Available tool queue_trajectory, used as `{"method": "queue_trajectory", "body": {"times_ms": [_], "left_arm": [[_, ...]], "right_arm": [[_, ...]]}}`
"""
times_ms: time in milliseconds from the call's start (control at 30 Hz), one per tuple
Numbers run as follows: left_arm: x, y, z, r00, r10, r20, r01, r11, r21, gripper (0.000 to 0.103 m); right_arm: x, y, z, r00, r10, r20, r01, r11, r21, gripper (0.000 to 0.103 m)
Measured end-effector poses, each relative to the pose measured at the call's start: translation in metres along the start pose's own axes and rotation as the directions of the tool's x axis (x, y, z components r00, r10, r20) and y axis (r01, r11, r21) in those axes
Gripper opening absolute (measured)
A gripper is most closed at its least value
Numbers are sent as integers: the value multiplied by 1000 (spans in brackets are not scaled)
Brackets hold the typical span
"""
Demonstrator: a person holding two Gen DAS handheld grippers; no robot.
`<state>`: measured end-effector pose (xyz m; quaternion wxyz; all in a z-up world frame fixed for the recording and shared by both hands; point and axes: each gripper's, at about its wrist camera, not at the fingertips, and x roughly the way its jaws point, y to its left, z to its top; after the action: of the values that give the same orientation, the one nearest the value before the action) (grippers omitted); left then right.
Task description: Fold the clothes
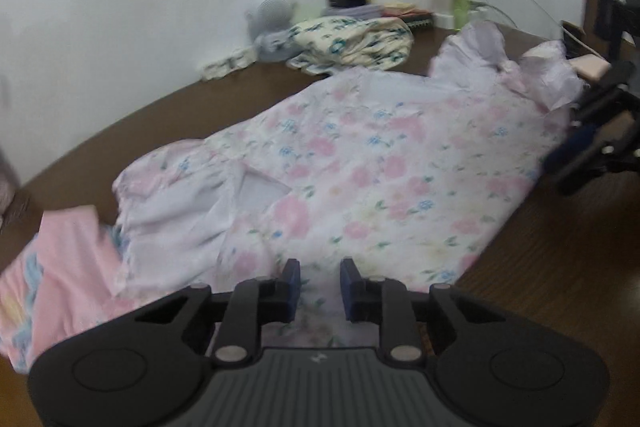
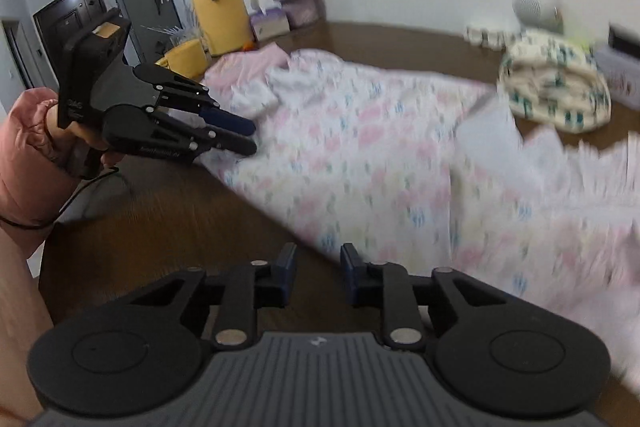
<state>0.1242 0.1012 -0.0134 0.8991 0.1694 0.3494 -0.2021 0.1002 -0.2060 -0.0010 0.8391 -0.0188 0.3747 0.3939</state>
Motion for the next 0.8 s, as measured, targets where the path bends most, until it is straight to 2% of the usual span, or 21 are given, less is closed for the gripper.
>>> {"method": "queue_trajectory", "body": {"times_ms": [67, 133, 300, 400, 533, 567, 667, 800], "left_arm": [[0, 6, -4, 1000, 16, 7, -16, 1000, -27, 21], [0, 9, -5, 1000, 19, 9, -19, 999, -46, 21], [-3, 4, -6, 999, 32, 10, -31, 999, -44, 21], [-4, 4, -7, 999, 34, 6, -34, 998, -55, 21], [-6, 5, -8, 999, 40, 3, -40, 997, -66, 21], [-7, 5, -9, 999, 42, 4, -42, 997, -67, 21], [-12, 0, -7, 999, 38, 22, -37, 998, -57, 21], [-20, -7, -5, 998, 32, 47, -30, 999, -44, 22]], "right_arm": [[-15, -13, -10, 999, -20, 30, 19, 999, 32, 23], [-33, -29, -16, 995, -75, 66, 72, 996, 46, 23], [-53, -71, -24, 968, -219, 120, 203, 971, 128, 22], [-48, -94, -22, 960, -247, 133, 224, 960, 170, 22], [-41, -116, -21, 950, -292, 107, 255, 928, 271, 20], [-42, -119, -23, 948, -301, 107, 262, 924, 278, 15], [-46, -123, -26, 937, -331, 111, 292, 918, 267, 12], [-53, -124, -28, 938, -334, 86, 293, 902, 316, 14]]}}
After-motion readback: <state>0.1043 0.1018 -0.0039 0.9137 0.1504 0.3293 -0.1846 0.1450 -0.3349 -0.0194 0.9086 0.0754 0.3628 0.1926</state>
